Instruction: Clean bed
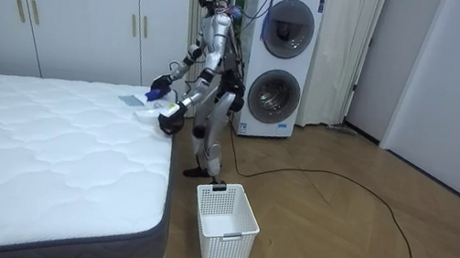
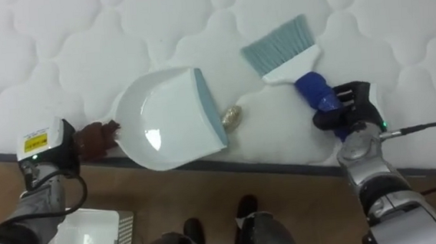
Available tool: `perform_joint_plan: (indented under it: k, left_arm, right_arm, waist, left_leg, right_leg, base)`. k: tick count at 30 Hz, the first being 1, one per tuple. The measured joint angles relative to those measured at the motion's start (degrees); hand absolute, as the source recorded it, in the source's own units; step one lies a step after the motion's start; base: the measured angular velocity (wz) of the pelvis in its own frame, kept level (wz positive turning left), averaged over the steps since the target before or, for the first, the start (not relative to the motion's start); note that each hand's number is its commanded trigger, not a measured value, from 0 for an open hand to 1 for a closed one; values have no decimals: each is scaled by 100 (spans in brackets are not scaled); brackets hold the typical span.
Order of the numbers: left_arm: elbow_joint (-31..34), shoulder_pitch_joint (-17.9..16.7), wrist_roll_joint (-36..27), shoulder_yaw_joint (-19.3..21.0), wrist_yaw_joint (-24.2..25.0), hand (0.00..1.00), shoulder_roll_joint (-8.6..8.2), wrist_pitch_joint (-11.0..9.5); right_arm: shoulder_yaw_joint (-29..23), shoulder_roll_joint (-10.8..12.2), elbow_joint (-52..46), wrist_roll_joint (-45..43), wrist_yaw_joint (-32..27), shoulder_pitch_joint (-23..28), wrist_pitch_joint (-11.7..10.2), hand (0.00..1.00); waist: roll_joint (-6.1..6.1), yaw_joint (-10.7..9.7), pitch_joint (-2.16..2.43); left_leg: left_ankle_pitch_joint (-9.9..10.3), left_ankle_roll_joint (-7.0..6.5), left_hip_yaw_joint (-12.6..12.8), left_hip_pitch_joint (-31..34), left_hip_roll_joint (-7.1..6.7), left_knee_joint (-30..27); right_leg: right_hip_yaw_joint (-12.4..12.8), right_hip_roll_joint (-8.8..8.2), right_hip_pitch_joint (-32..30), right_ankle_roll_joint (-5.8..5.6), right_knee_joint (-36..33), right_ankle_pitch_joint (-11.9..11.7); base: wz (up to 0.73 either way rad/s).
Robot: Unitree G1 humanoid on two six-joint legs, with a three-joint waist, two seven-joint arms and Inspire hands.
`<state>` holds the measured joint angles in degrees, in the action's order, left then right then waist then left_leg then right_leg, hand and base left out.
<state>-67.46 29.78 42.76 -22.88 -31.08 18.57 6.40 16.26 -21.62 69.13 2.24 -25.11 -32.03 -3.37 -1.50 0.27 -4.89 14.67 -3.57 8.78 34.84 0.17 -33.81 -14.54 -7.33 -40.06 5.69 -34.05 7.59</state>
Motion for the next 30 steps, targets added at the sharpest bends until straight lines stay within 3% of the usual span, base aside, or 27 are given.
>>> perform_joint_plan:
  k: [5, 7, 9, 17, 24, 30]
  left_arm:
    - [-3, 207, 577, -282, -222, 100, 440, 125]
    - [17, 213, 861, -390, -383, 100, 685, 203]
    - [31, 215, 946, -462, -447, 100, 775, 252]
    - [77, 256, 1135, -551, -469, 100, 815, 439]
    - [121, 300, 1324, -544, -473, 100, 984, 448]
    - [115, 379, 1318, -554, -402, 100, 986, 448]
  right_arm:
    - [110, -332, 198, -749, 122, -165, 350, 100]
    - [309, -586, 199, -1071, 240, -168, 504, 100]
    - [431, -721, 203, -1252, 297, -167, 686, 100]
    - [632, -832, 191, -2084, 657, -437, 1006, 100]
    - [885, -849, -26, -3214, 664, -639, 1149, 100]
    - [1271, -961, -321, -3877, 937, -738, 1312, 100]
  waist:
    - [-263, 1, 0]
    - [-401, -19, -4]
    - [-452, -29, -5]
    - [-522, 9, -13]
    - [-566, 34, -33]
    - [-629, 61, -57]
  left_leg:
    - [7, -9, 27, 74, 46, -65]
    - [9, -8, 6, 79, 63, -81]
    - [23, -9, -6, 78, 88, -86]
    - [30, -22, 46, 58, 141, -90]
    - [45, -1, 64, 65, 243, -109]
    - [42, 0, 67, 47, 238, -54]
  right_leg:
    - [2, 37, -59, 15, 15, -38]
    - [-34, 48, -32, 21, 47, -43]
    - [-66, 70, 2, 21, 102, -65]
    - [-37, 138, 56, 10, 244, -169]
    - [-46, 253, 109, 47, 402, -253]
    - [-50, 259, 130, 44, 451, -258]
  base:
    - [-5]
    - [2]
    - [0]
    - [-5]
    - [-6]
    - [0]
